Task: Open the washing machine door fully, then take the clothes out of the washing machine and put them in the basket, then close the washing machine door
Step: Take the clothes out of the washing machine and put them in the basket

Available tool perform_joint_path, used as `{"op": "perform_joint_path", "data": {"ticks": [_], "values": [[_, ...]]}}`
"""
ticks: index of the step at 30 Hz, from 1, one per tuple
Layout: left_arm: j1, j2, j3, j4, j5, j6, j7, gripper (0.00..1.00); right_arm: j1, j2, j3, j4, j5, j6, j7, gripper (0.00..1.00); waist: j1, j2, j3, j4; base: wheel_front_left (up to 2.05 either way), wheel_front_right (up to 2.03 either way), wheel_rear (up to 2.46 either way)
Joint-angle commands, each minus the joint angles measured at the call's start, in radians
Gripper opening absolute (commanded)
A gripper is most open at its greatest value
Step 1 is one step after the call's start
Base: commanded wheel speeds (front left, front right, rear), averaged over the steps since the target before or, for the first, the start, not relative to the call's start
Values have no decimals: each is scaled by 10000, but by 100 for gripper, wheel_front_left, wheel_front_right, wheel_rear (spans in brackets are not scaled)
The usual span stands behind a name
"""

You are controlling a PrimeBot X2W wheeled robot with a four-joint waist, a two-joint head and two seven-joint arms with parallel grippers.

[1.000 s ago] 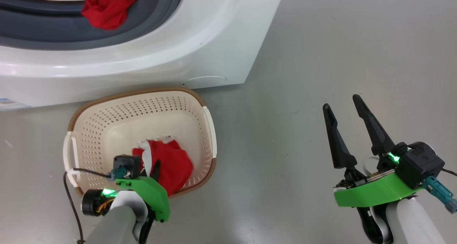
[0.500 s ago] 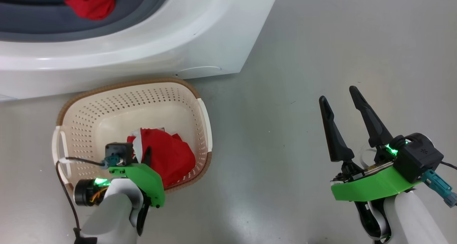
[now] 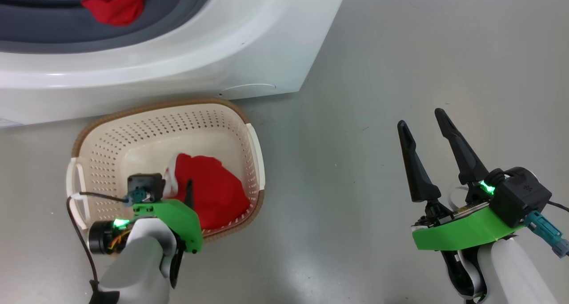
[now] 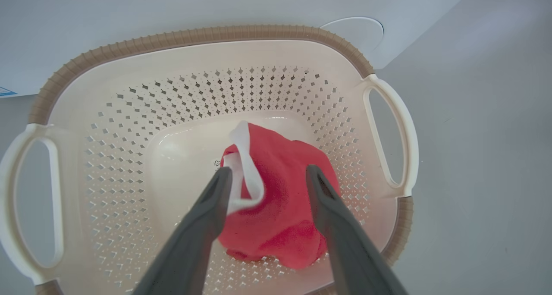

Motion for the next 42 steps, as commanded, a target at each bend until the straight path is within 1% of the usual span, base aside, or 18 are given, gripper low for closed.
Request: {"op": "perform_joint_path", "data": {"ticks": [1,7,14,22,31,35,36,42], "values": [[-183,225,265,-68,4,65,-122,100,-99,3,183,-188,82,63,-63,100,0,0,-38,47,0,0,0],[-275,239,322,-409,16,32,-123,100,-93,3,180,-138,106,63,-63,100,0,0,-216,173,0,0,0],[59,309,558,-1455,156,136,-123,100,1,3,148,-65,90,63,-63,100,0,0,-581,332,0,0,0],[796,436,992,-3181,547,465,-123,100,117,3,138,26,-65,63,-63,100,0,0,-1092,563,0,0,0],[2026,591,1645,-5785,1250,745,-124,100,342,3,69,179,-218,63,-63,100,0,0,-1807,688,0,0,0],[2697,579,1939,-6881,1491,788,-124,100,506,3,34,228,-203,63,-63,100,0,0,-2162,702,0,0,0],[2697,579,1939,-6881,1491,788,-124,100,506,3,34,228,-203,63,-63,100,0,0,-2162,702,0,0,0],[3630,517,2205,-7992,1729,860,-124,100,787,3,-43,232,-207,63,-63,100,0,0,-2679,677,0,0,0]]}}
